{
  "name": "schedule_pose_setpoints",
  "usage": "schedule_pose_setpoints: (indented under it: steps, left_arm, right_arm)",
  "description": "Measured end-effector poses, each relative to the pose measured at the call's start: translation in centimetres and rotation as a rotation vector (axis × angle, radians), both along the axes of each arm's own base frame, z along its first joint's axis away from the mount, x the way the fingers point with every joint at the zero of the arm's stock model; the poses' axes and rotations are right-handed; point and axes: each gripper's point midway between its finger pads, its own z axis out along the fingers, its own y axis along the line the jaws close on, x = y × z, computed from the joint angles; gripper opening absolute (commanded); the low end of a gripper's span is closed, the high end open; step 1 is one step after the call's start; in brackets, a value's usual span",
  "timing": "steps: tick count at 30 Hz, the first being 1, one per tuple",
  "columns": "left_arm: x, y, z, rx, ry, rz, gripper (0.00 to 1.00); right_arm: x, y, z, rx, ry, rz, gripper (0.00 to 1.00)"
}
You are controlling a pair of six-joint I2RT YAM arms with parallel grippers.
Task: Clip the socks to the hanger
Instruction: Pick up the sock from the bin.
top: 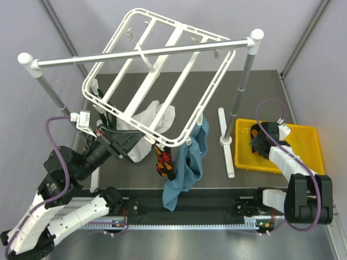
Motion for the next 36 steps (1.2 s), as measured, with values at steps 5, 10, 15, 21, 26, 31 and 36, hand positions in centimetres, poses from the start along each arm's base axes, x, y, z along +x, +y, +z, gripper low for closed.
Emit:
schedule_pose_setpoints:
  steps: [5, 10, 15, 21, 26, 31, 36]
  left_arm:
    - [0.0, 0.0, 0.0, 0.0, -0.001, -0.001, 0.0]
    - [0.0, 0.0, 0.0, 0.0, -0.001, -0.001, 0.0]
    - [0.0, 0.0, 0.0, 0.0, -0.001, -0.001, 0.0]
    - [0.0, 0.0, 0.0, 0.0, -0.001, -0.001, 0.0]
    - [0.0, 0.0, 0.0, 0.001, -0.002, -0.003, 0.0]
    - [-0.1, 0.0, 0.0, 0.001, -0.002, -0.004, 0.0]
    - [-0.1, 0.0, 0.0, 0.002, -0.001, -0.004, 0.0]
  right_arm:
    - [0.5, -0.4, -0.4, -0.001, -0.004, -0.017, 0.17]
    - [0.7, -0.2, 0.6, 0.009, -0.034, 0.001, 0.0]
    - [1.5, 0.2, 7.7, 0.003, -0.209, 0.043, 0.0]
    - [1.7, 0.0, 18.6, -0.056, -0.488, 0.072, 0.0]
    - [0.7, 0.5, 20.0, -0.038, -0.501, 0.09, 0.0]
    - [0.5, 0.6, 18.2, -0.007, -0.432, 0.07, 0.0]
    - [0.9, 0.3, 13.9, 0.051, -0.338, 0.02, 0.08]
